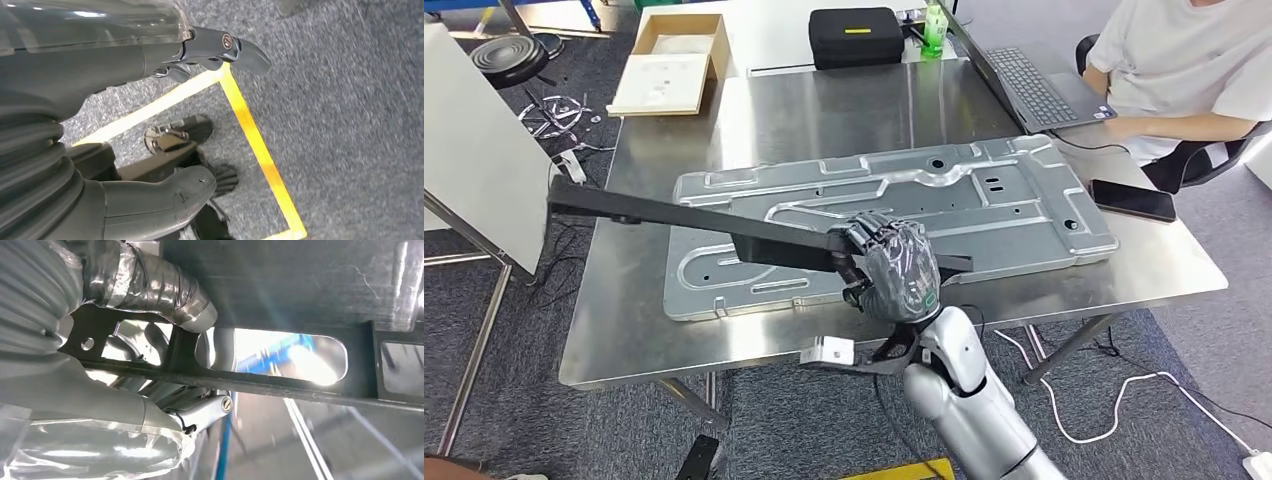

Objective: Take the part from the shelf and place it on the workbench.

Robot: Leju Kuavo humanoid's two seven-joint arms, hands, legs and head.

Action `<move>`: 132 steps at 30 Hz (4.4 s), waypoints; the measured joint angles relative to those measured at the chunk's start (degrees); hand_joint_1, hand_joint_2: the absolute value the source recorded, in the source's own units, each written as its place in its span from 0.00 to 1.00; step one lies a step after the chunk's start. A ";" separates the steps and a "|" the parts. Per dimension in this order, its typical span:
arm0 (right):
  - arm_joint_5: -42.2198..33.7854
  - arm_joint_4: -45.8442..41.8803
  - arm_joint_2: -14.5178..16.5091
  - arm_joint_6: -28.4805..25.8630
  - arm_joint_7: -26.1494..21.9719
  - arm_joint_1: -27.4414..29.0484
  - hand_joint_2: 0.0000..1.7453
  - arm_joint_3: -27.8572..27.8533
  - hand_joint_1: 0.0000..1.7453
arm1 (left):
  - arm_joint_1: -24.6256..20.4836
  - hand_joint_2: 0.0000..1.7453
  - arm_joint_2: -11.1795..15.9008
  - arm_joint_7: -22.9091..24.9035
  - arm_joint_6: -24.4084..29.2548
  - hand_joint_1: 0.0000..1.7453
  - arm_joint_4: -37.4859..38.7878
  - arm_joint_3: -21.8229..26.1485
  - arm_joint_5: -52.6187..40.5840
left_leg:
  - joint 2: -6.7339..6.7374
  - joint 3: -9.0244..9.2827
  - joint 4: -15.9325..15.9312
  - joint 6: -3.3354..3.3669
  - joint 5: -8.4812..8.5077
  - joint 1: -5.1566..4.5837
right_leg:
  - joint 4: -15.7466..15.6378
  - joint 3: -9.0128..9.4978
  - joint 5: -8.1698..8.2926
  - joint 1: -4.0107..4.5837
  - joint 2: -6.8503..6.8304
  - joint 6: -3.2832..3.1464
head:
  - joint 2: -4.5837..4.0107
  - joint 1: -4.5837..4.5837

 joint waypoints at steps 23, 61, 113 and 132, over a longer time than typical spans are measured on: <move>25.02 16.74 -13.77 -0.16 5.95 -12.67 1.00 3.41 1.00 | 0.05 1.00 0.40 -1.90 -2.82 0.00 0.00 -0.88 -0.65 | -0.34 -1.75 -0.40 2.38 2.43 0.12 | 10.89 -5.38 -3.37 -0.64 0.06 2.48 | 0.00 -0.01; 35.63 12.97 -34.54 -6.57 52.90 -40.48 1.00 55.37 0.00 | 0.12 0.00 0.17 -2.43 -1.63 0.00 0.00 -1.98 -0.70 | -0.29 -2.66 0.89 0.53 1.79 -0.20 | 1.64 -0.92 -0.68 -0.70 0.22 0.95 | 0.00 0.07; 35.39 -0.17 -31.21 -6.64 40.96 -22.60 0.00 41.46 0.00 | 0.75 0.00 0.52 -2.82 0.12 0.00 0.00 -1.91 0.46 | -0.40 -1.08 -1.42 3.31 3.18 -0.75 | 15.60 -6.50 -7.19 -0.25 0.05 2.56 | 0.00 0.09; 9.73 -21.12 4.25 -6.58 -22.81 12.22 0.00 -5.20 0.00 | 2.04 0.00 0.16 -3.07 0.78 0.00 0.00 -1.75 1.25 | 1.33 -3.14 6.05 0.41 -1.06 -0.95 | 1.44 0.69 -1.84 0.21 -2.75 -1.06 | 0.00 -0.03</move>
